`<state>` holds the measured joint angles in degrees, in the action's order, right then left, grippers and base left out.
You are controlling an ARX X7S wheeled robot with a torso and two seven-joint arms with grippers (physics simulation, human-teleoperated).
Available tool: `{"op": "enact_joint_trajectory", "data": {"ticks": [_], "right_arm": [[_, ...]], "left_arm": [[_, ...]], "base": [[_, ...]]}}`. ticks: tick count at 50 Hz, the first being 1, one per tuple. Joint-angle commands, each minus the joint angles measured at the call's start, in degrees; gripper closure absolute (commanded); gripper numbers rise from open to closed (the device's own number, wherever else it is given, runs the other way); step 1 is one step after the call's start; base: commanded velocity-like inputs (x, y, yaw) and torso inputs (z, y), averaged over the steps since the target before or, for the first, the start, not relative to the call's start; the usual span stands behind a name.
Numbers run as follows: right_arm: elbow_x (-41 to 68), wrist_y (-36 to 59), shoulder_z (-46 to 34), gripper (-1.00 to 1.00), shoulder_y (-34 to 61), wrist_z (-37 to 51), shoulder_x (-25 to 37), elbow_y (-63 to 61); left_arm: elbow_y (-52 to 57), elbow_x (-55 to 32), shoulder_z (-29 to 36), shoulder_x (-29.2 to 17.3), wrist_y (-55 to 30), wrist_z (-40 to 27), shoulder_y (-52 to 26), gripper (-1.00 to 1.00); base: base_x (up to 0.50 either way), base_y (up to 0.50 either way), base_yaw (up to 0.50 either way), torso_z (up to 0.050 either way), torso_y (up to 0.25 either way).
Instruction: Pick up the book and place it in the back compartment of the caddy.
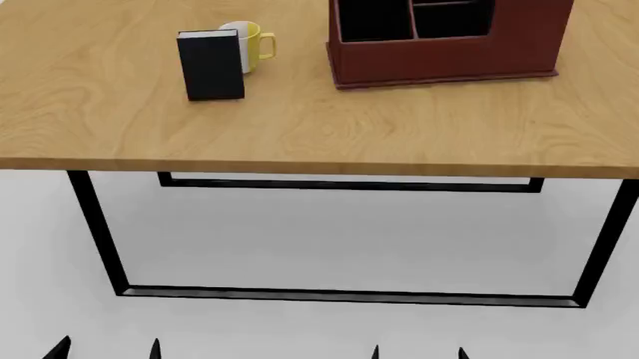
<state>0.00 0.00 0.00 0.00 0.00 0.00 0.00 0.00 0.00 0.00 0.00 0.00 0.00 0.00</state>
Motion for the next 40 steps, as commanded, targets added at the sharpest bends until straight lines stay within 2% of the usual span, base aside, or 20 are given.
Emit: {"op": "enact_joint_trajectory", "data": {"ticks": [1,17,40], "right_arm": [[0.61,0.07,-0.78,-1.0,0.01,0.78,0.61,-0.07],[3.44,-0.95,-3.81,-1.0,0.62,3.5,3.04,1.22],[5.38,-0.14,-5.99,-1.0,0.16,5.52,4.75,-1.18]], "left_arm": [[0.22,-0.81,0.95,-0.81,-0.2,-0.95,0.0,-1.0],[-2.48,-4.22,4.28,-3.21,2.73,-2.12,-0.74,-1.0],[1.45,-7.36,6.6,-5.13,1.18,-2.71,0.31,-1.0]], "base": [[0.0,0.0,0.0,0.0,0.0],[0.0,0.0,0.0,0.002,0.0],[0.0,0.0,0.0,0.049,0.0]]}}
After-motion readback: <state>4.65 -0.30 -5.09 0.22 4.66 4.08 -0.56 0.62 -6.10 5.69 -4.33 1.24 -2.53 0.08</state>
